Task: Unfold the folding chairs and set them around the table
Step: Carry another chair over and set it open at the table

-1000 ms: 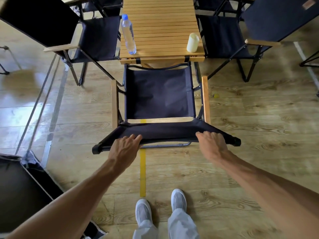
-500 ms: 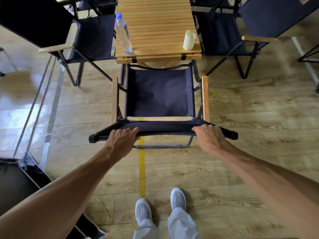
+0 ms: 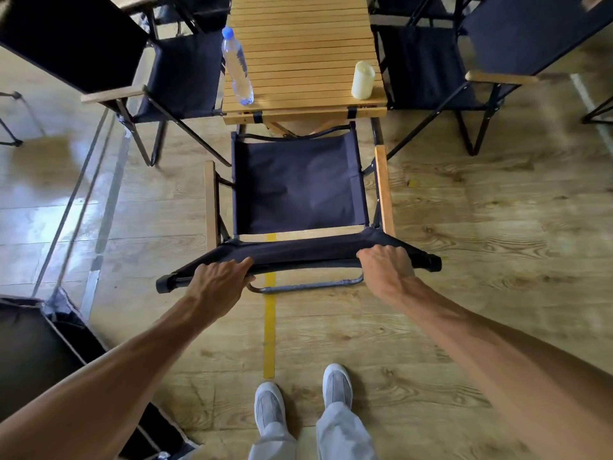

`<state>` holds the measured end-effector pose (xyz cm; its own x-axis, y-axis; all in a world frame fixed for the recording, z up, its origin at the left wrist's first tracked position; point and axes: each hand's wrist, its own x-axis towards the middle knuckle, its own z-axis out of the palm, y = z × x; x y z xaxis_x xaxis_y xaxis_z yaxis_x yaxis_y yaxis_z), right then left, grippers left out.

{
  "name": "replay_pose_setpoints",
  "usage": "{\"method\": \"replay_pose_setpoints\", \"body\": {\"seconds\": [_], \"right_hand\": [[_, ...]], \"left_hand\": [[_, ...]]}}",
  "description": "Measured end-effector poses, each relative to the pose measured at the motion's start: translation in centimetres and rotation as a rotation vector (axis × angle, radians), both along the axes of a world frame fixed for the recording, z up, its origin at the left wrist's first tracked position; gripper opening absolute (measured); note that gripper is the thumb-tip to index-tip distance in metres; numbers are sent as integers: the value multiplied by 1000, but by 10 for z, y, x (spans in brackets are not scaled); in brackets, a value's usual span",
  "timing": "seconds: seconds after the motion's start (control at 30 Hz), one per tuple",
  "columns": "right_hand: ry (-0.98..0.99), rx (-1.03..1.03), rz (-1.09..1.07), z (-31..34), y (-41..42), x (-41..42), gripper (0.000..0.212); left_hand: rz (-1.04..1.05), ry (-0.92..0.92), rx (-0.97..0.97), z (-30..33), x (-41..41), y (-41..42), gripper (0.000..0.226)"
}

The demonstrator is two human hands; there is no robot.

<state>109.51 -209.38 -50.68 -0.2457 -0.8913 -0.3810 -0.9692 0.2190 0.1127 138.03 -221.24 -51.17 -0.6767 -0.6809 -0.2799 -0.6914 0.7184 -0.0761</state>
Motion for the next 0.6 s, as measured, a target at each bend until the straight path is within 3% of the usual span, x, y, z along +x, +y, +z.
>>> {"method": "replay_pose_setpoints", "body": {"seconds": [0.47,0.6], "right_hand": [[-50,30,-14,2,-4,16,25],[-20,44,83,4,1,11,23]], "left_hand": [[74,-48,11,4,10,-5,38],[153,-180,-46,-1,1,14,52]]}}
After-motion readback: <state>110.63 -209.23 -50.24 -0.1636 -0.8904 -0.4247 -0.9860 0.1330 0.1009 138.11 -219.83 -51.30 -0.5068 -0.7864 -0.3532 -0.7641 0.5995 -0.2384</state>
